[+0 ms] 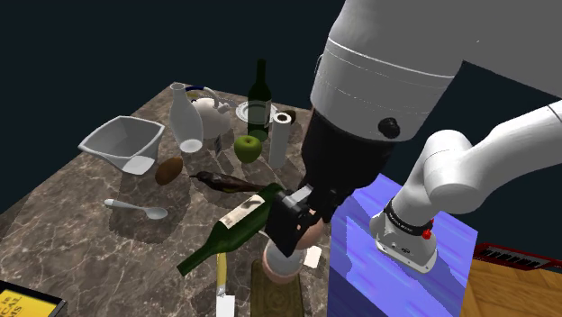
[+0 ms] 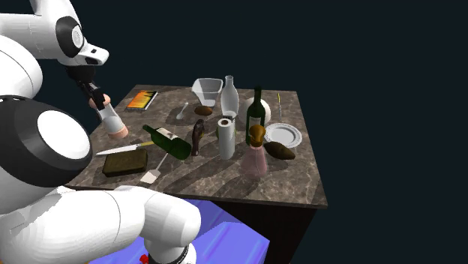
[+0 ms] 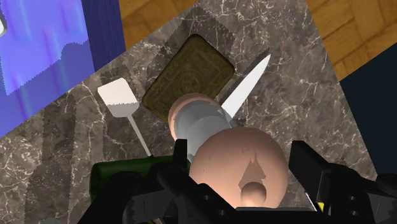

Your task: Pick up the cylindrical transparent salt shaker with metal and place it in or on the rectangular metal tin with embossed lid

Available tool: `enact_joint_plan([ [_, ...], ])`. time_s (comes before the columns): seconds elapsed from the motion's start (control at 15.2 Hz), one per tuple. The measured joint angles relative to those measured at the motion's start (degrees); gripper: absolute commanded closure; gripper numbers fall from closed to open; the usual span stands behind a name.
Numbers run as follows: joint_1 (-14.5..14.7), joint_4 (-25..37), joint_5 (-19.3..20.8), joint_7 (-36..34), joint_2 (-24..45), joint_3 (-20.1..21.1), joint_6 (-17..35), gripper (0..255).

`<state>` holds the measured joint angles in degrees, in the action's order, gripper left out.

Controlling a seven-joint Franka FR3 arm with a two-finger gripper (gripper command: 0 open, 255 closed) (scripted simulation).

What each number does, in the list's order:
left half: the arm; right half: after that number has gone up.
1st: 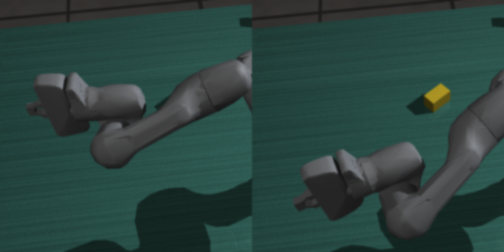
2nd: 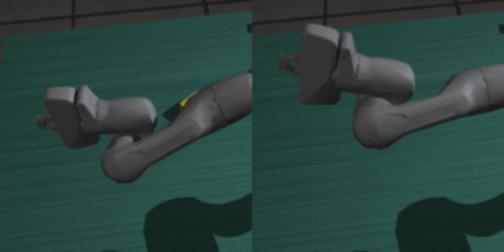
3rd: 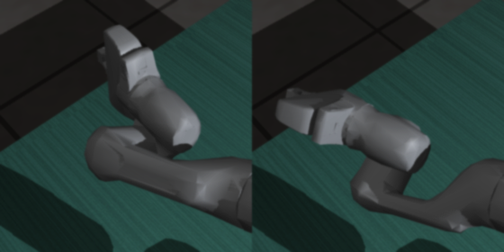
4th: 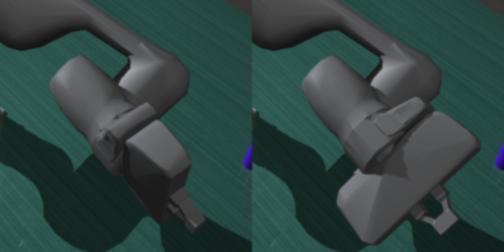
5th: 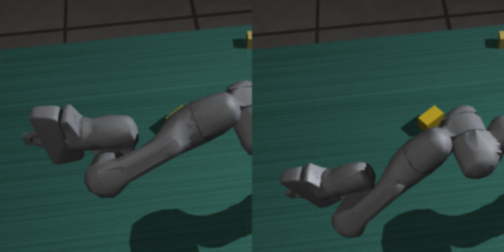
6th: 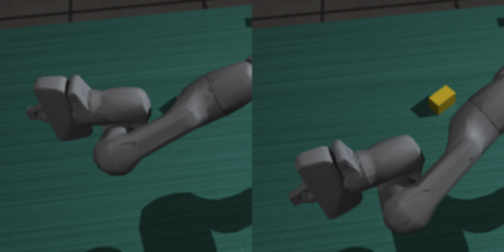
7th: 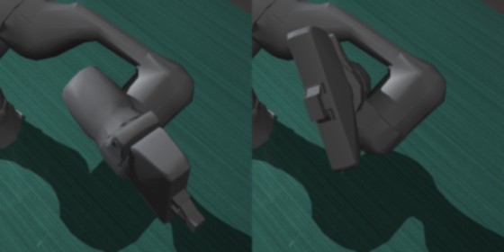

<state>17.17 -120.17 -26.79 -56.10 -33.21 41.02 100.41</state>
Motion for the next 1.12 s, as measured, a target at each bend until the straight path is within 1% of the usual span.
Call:
enact_joint_plan([
  [0.26, 0.1, -1.1, -0.55, -1.05, 0.4, 1.85, 2.03, 255],
  [1.12, 0.86, -10.35, -3.01, 0.44, 0.36, 4.98, 11.39, 255],
])
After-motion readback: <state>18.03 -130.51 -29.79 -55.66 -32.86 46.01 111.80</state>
